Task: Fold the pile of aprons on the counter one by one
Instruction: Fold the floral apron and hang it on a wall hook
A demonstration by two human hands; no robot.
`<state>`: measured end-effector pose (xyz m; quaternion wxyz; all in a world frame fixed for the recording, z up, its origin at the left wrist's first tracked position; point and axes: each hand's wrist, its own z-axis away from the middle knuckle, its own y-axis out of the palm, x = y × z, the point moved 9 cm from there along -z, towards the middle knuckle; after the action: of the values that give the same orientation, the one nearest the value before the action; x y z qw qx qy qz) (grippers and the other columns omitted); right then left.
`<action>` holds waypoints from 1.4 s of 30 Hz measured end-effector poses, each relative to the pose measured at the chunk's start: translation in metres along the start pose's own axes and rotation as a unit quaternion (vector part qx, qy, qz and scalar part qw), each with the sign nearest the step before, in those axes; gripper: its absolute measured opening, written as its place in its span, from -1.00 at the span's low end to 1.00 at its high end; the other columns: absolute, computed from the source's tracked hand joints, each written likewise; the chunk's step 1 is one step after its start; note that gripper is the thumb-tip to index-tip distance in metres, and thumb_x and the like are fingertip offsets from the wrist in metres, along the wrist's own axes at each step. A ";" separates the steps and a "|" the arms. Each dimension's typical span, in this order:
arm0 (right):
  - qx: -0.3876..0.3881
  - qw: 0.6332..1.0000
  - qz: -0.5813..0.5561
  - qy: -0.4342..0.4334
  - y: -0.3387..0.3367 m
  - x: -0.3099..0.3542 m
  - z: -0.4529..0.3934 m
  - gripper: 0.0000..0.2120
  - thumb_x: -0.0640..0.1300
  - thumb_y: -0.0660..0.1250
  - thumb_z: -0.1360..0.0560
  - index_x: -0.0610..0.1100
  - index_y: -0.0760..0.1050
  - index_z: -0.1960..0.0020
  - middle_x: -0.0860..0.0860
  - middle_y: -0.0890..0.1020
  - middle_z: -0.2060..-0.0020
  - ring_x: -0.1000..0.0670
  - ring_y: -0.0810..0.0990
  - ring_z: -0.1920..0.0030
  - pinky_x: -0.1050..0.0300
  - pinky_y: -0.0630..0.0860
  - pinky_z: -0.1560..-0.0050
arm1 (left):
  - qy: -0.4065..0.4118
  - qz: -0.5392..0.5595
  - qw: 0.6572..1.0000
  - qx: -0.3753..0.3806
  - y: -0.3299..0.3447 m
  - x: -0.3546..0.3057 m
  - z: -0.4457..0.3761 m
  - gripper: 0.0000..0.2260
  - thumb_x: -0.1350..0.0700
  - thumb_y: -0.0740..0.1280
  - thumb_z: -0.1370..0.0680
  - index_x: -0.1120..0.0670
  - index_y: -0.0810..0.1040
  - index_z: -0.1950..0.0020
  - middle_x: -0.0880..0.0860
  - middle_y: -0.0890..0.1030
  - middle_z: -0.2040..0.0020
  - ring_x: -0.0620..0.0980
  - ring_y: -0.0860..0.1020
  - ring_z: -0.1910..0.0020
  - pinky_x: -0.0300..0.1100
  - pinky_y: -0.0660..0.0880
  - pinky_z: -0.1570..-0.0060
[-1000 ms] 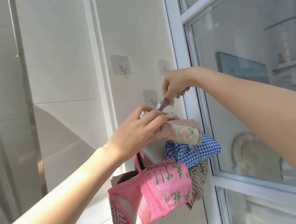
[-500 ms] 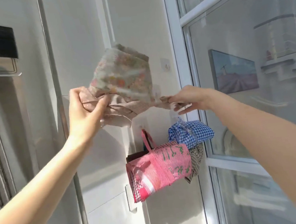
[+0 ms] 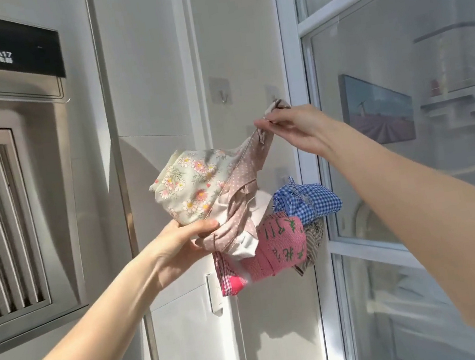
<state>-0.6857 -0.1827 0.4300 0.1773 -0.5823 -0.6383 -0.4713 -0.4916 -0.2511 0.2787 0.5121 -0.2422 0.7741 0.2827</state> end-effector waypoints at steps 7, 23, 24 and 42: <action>0.025 0.989 0.104 -0.097 0.051 0.024 0.009 -0.89 -0.48 0.25 -0.49 -0.32 0.43 0.15 -0.11 0.50 0.21 -0.09 0.62 0.27 0.18 0.63 0.15 | -0.018 -0.004 0.999 0.026 0.005 0.012 0.014 -0.18 -0.04 0.68 0.06 0.12 0.56 -0.16 0.20 0.62 0.05 0.12 0.60 0.12 0.13 0.55 -0.04; -0.028 0.910 0.408 0.073 0.024 -0.004 0.021 -0.53 -0.08 0.38 -0.49 -0.18 0.35 -0.34 -0.08 0.39 -0.18 -0.08 0.59 0.01 -0.04 0.56 -0.14 | 0.042 -0.134 0.990 0.008 0.001 -0.035 0.021 -0.21 -0.13 0.65 0.01 0.13 0.57 -0.15 0.10 0.67 -0.05 0.02 0.65 0.04 -0.10 0.61 0.12; -0.020 0.884 0.457 0.102 0.019 -0.016 0.027 -0.38 0.00 0.41 -0.46 -0.17 0.26 -0.41 -0.08 0.35 -0.29 -0.11 0.57 -0.06 -0.03 0.55 -0.13 | 0.043 -0.136 0.990 0.004 0.000 -0.034 0.020 -0.20 -0.14 0.64 0.02 0.12 0.57 -0.15 0.09 0.67 -0.03 0.01 0.66 0.05 -0.11 0.61 0.14; -0.103 0.954 0.249 0.129 -0.015 -0.050 0.034 -0.82 -0.36 0.20 -0.55 -0.23 0.42 0.22 -0.07 0.49 0.41 0.05 0.46 0.40 0.29 0.47 0.48 | 0.109 -0.027 0.993 -0.023 -0.023 -0.048 0.013 -0.30 -0.01 0.60 -0.19 0.11 0.48 -0.28 0.09 0.62 -0.16 0.00 0.63 -0.04 -0.12 0.61 0.08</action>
<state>-0.6758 -0.1816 0.3685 0.3089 -0.6718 -0.3929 -0.5467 -0.4503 -0.2547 0.3152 0.4268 -0.3038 0.8117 0.2581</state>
